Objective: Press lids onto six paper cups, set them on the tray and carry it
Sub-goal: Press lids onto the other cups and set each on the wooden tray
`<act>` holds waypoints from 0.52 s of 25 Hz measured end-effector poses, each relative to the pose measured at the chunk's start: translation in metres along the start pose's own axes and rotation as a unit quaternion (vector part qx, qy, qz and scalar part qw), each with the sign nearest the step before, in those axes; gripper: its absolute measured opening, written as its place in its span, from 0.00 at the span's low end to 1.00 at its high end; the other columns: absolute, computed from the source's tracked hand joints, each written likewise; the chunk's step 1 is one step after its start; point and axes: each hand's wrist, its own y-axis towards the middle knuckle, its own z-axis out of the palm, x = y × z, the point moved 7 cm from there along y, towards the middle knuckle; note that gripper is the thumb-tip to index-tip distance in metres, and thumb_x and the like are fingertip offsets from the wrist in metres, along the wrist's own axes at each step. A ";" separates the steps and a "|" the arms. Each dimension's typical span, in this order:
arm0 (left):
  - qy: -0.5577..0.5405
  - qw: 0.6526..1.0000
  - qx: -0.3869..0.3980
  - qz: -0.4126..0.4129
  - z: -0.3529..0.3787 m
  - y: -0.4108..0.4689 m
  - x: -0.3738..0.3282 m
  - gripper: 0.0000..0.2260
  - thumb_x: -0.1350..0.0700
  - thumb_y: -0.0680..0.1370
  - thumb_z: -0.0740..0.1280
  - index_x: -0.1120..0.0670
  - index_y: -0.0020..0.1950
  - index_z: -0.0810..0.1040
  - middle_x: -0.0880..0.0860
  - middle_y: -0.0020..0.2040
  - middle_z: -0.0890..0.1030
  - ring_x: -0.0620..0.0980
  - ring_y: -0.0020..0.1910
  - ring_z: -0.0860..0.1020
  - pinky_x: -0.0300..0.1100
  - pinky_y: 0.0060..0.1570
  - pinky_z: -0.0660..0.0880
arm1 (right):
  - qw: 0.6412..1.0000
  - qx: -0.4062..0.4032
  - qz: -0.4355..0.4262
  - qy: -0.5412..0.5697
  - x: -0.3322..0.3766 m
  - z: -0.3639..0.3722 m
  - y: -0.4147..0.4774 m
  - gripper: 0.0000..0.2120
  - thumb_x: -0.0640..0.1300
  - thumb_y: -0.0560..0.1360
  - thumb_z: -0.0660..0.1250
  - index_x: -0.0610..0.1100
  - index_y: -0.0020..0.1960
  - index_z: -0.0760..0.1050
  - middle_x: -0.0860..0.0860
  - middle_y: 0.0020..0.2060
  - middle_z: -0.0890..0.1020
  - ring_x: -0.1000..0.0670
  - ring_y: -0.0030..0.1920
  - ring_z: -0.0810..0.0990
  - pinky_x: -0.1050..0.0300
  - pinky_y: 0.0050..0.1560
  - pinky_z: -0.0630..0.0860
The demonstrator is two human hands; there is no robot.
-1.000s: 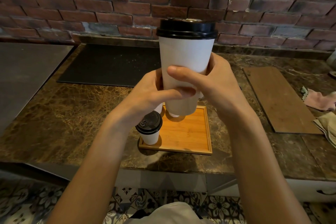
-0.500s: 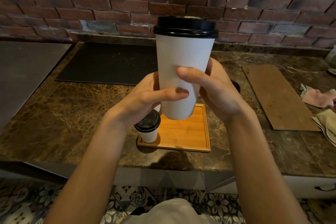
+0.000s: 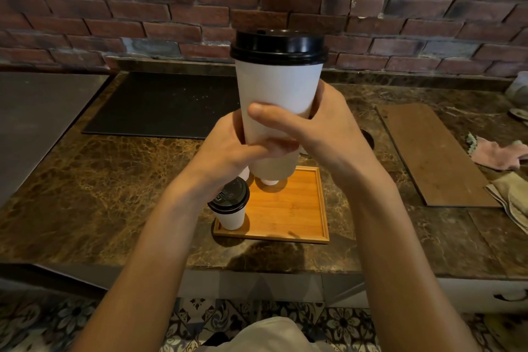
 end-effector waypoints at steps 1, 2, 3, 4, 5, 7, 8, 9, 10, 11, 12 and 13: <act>0.011 1.000 -0.015 -0.004 -0.001 0.000 0.002 0.23 0.54 0.65 0.74 0.50 0.59 0.75 0.46 0.52 0.81 0.46 0.53 0.80 0.36 0.46 0.77 | 1.000 -0.011 0.003 -0.008 -0.002 0.000 -0.001 0.33 0.56 0.65 0.78 0.49 0.66 0.71 0.55 0.53 0.79 0.56 0.53 0.80 0.58 0.49 0.82; 0.023 0.999 -0.034 -0.006 -0.003 0.000 0.004 0.24 0.55 0.66 0.74 0.51 0.60 0.75 0.47 0.52 0.81 0.45 0.53 0.80 0.36 0.46 0.78 | 0.999 -0.026 0.007 -0.019 -0.003 0.000 -0.001 0.33 0.56 0.66 0.78 0.48 0.66 0.70 0.55 0.54 0.79 0.56 0.54 0.80 0.57 0.51 0.82; 0.035 0.998 -0.051 -0.005 -0.004 0.000 0.005 0.24 0.55 0.66 0.74 0.52 0.61 0.75 0.47 0.53 0.81 0.44 0.53 0.80 0.36 0.46 0.78 | 0.998 -0.046 0.010 -0.033 -0.005 0.001 -0.002 0.34 0.57 0.65 0.79 0.49 0.66 0.70 0.56 0.54 0.79 0.56 0.54 0.79 0.54 0.52 0.81; 0.041 0.997 -0.064 -0.002 -0.004 0.000 0.005 0.25 0.55 0.66 0.74 0.54 0.62 0.74 0.48 0.53 0.82 0.44 0.53 0.80 0.35 0.46 0.78 | 0.996 -0.066 0.013 -0.051 -0.006 0.001 -0.002 0.35 0.58 0.65 0.79 0.49 0.66 0.70 0.56 0.54 0.78 0.55 0.55 0.79 0.51 0.54 0.81; 0.044 0.996 -0.074 0.002 -0.004 0.000 0.005 0.25 0.54 0.67 0.73 0.56 0.63 0.74 0.48 0.54 0.81 0.43 0.53 0.80 0.34 0.46 0.77 | 0.994 -0.085 0.014 -0.070 -0.006 0.003 -0.003 0.36 0.60 0.64 0.78 0.49 0.66 0.69 0.56 0.54 0.78 0.53 0.57 0.78 0.48 0.56 0.79; 0.043 0.996 -0.082 -0.001 -0.004 -0.001 0.006 0.26 0.55 0.66 0.72 0.57 0.63 0.74 0.49 0.54 0.81 0.44 0.54 0.80 0.36 0.49 0.78 | 0.989 -0.109 0.011 -0.096 -0.006 0.005 -0.005 0.39 0.62 0.63 0.78 0.48 0.67 0.69 0.55 0.55 0.78 0.50 0.59 0.77 0.45 0.59 0.77; 0.040 0.996 -0.079 -0.004 -0.004 -0.001 0.006 0.26 0.56 0.66 0.72 0.57 0.63 0.74 0.50 0.55 0.81 0.45 0.54 0.80 0.38 0.50 0.78 | 0.989 -0.115 0.009 -0.098 -0.005 0.006 -0.006 0.39 0.62 0.63 0.78 0.47 0.67 0.69 0.54 0.55 0.78 0.49 0.59 0.77 0.44 0.59 0.77; 0.036 0.997 -0.071 -0.005 -0.003 0.000 0.006 0.25 0.57 0.66 0.72 0.57 0.63 0.74 0.50 0.55 0.81 0.45 0.54 0.80 0.38 0.50 0.78 | 0.989 -0.117 0.008 -0.095 -0.004 0.005 -0.006 0.38 0.62 0.63 0.78 0.48 0.67 0.69 0.54 0.55 0.78 0.50 0.59 0.77 0.44 0.59 0.77; 0.034 0.997 -0.063 -0.004 -0.002 0.000 0.005 0.24 0.58 0.66 0.72 0.57 0.62 0.74 0.50 0.54 0.81 0.45 0.54 0.80 0.37 0.49 0.78 | 0.989 -0.116 0.007 -0.091 -0.002 0.004 -0.006 0.38 0.62 0.63 0.78 0.48 0.66 0.70 0.55 0.55 0.78 0.50 0.58 0.78 0.45 0.58 0.78; 0.035 0.998 -0.055 -0.002 -0.002 0.000 0.003 0.24 0.58 0.67 0.72 0.56 0.62 0.74 0.49 0.54 0.81 0.44 0.54 0.80 0.36 0.48 0.78 | 0.990 -0.112 0.003 -0.088 -0.001 0.002 -0.005 0.37 0.62 0.63 0.78 0.48 0.65 0.71 0.55 0.55 0.79 0.52 0.57 0.78 0.46 0.57 0.78; 0.038 0.998 -0.049 -0.001 -0.002 0.000 0.002 0.23 0.59 0.67 0.72 0.55 0.62 0.74 0.48 0.53 0.81 0.44 0.54 0.80 0.35 0.48 0.78 | 0.991 -0.107 -0.001 -0.084 0.001 0.001 -0.005 0.36 0.62 0.63 0.78 0.49 0.65 0.71 0.56 0.54 0.79 0.53 0.56 0.78 0.47 0.56 0.79; 0.041 0.998 -0.043 0.000 -0.002 0.001 0.000 0.23 0.59 0.68 0.72 0.55 0.62 0.74 0.48 0.53 0.81 0.44 0.54 0.80 0.35 0.48 0.78 | 0.992 -0.100 -0.004 -0.078 0.003 0.000 -0.004 0.36 0.62 0.62 0.78 0.49 0.64 0.71 0.57 0.54 0.79 0.55 0.55 0.79 0.48 0.55 0.80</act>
